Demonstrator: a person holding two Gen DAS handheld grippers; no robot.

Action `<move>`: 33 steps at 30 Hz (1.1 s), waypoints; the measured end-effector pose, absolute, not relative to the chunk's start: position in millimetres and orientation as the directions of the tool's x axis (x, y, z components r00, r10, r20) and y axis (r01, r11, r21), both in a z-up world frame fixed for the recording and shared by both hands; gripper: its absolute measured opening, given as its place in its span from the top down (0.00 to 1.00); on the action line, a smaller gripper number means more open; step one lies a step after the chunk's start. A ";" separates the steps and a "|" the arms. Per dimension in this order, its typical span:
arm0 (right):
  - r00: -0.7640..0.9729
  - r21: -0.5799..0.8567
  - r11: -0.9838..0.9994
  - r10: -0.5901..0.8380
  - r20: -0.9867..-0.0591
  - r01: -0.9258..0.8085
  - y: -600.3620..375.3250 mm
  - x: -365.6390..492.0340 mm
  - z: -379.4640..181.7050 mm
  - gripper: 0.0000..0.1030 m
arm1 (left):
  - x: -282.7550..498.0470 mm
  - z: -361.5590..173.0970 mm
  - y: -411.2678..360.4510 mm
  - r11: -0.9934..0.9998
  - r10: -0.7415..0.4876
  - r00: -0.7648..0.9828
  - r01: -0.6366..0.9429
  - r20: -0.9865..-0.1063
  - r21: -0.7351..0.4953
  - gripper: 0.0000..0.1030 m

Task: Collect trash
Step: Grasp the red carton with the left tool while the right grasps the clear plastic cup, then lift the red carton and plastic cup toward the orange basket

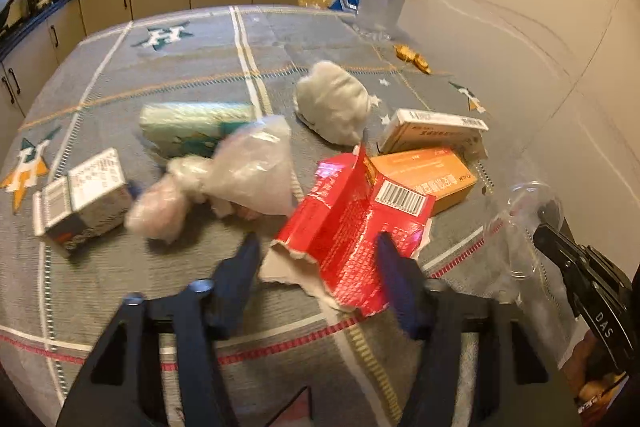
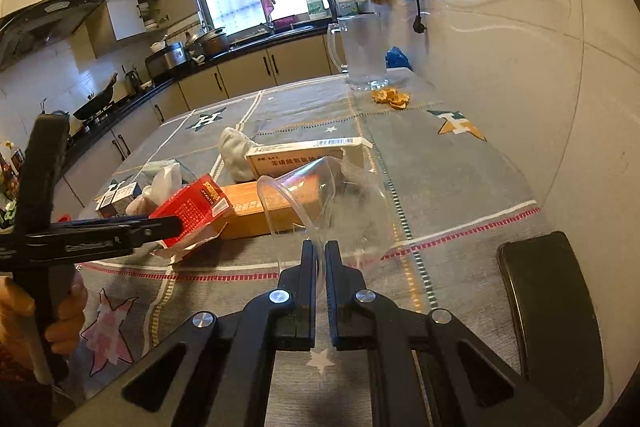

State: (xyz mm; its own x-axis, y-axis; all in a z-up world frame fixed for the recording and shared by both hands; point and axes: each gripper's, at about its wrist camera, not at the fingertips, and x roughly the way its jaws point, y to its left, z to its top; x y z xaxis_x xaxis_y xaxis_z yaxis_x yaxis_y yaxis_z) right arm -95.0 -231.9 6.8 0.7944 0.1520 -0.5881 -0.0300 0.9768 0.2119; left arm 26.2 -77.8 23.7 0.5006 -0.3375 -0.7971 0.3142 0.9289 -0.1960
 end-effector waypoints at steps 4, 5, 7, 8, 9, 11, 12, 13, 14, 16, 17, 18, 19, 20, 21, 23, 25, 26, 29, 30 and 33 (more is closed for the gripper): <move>0.793 0.220 0.975 0.158 -0.588 -0.031 -234.0 -95.3 6.2 0.95 | 25.9 16.9 -83.3 0.926 -0.343 0.484 0.319 -0.805 -0.203 0.69; 0.794 0.221 0.975 0.161 -0.587 -0.034 -233.3 -95.9 6.3 0.95 | 24.1 17.0 -83.6 0.927 -0.340 0.490 0.319 -0.803 -0.198 0.71; 0.791 0.224 0.974 0.168 -0.588 -0.040 -232.1 -96.8 5.1 0.95 | 19.9 18.6 -83.6 0.926 -0.343 0.494 0.323 -0.799 -0.198 0.75; 0.789 0.229 0.972 0.174 -0.589 -0.043 -231.2 -97.3 4.3 0.95 | 17.6 19.7 -83.4 0.924 -0.347 0.496 0.324 -0.796 -0.201 0.78; 0.788 0.233 0.971 0.178 -0.590 -0.045 -231.3 -96.0 3.8 0.95 | 14.1 21.4 -82.9 0.922 -0.350 0.499 0.331 -0.792 -0.200 0.80; 0.786 0.235 0.971 0.182 -0.590 -0.049 -229.1 -95.5 3.7 0.95 | 7.7 24.4 -81.0 0.925 -0.343 0.516 0.332 -0.785 -0.186 0.82; 0.786 0.234 0.971 0.185 -0.590 -0.053 -227.8 -95.2 3.7 0.95 | 3.7 25.5 -79.0 0.925 -0.341 0.521 0.333 -0.783 -0.181 0.83; 0.787 0.231 0.971 0.185 -0.589 -0.055 -225.9 -95.2 4.2 0.95 | 1.1 26.2 -76.6 0.927 -0.339 0.524 0.330 -0.781 -0.181 0.83; 0.786 0.230 0.971 0.187 -0.589 -0.059 -224.1 -95.3 4.8 0.95 | -3.0 26.9 -72.4 0.927 -0.340 0.529 0.326 -0.778 -0.184 0.84; 0.785 0.229 0.971 0.194 -0.588 -0.069 -220.9 -95.6 5.2 0.95 | -9.2 27.8 -64.1 0.931 -0.333 0.536 0.319 -0.776 -0.179 0.85; 0.785 0.226 0.971 0.197 -0.588 -0.074 -218.6 -96.0 5.8 0.95 | -12.6 28.8 -60.1 0.933 -0.328 0.542 0.314 -0.774 -0.175 0.85; 0.784 0.225 0.971 0.200 -0.588 -0.080 -216.4 -96.2 6.4 0.95 | -17.1 30.0 -53.7 0.935 -0.326 0.549 0.308 -0.769 -0.176 0.85; 0.782 0.225 0.970 0.208 -0.587 -0.090 -212.8 -96.6 7.4 0.95 | -21.7 31.2 -46.8 0.936 -0.327 0.554 0.302 -0.766 -0.181 0.85; 0.781 0.225 0.970 0.213 -0.586 -0.096 -210.6 -96.7 8.3 0.95 | -26.1 32.5 -41.4 0.938 -0.324 0.560 0.297 -0.763 -0.180 0.86; 0.780 0.225 0.969 0.220 -0.585 -0.104 -207.8 -96.8 9.0 0.95 | -30.4 34.8 -34.8 0.943 -0.310 0.575 0.286 -0.757 -0.170 0.86; 0.778 0.222 0.967 0.233 -0.583 -0.123 -200.2 -97.5 10.6 0.95 | -38.7 38.4 -22.7 0.951 -0.289 0.599 0.266 -0.747 -0.156 0.86; 0.777 0.222 0.965 0.247 -0.579 -0.142 -192.5 -98.0 12.6 0.95 | -46.7 42.2 -9.7 0.958 -0.274 0.620 0.244 -0.735 -0.152 0.86; 0.776 0.221 0.963 0.256 -0.576 -0.154 -187.9 -98.4 13.7 0.95 | -51.0 44.3 -2.4 0.960 -0.268 0.630 0.234 -0.729 -0.151 0.86; 0.769 0.218 0.958 0.281 -0.574 -0.187 -173.9 -97.7 16.3 0.95 | -57.3 46.8 14.1 0.968 -0.246 0.652 0.208 -0.717 -0.144 0.86; 0.766 0.215 0.957 0.287 -0.575 -0.196 -169.4 -98.1 16.4 0.95 | -59.4 47.4 19.2 0.969 -0.243 0.657 0.201 -0.714 -0.145 0.86; 0.756 0.211 0.951 0.308 -0.577 -0.227 -155.6 -97.1 19.1 0.95 | -63.6 49.8 31.2 0.972 -0.235 0.671 0.182 -0.703 -0.151 0.86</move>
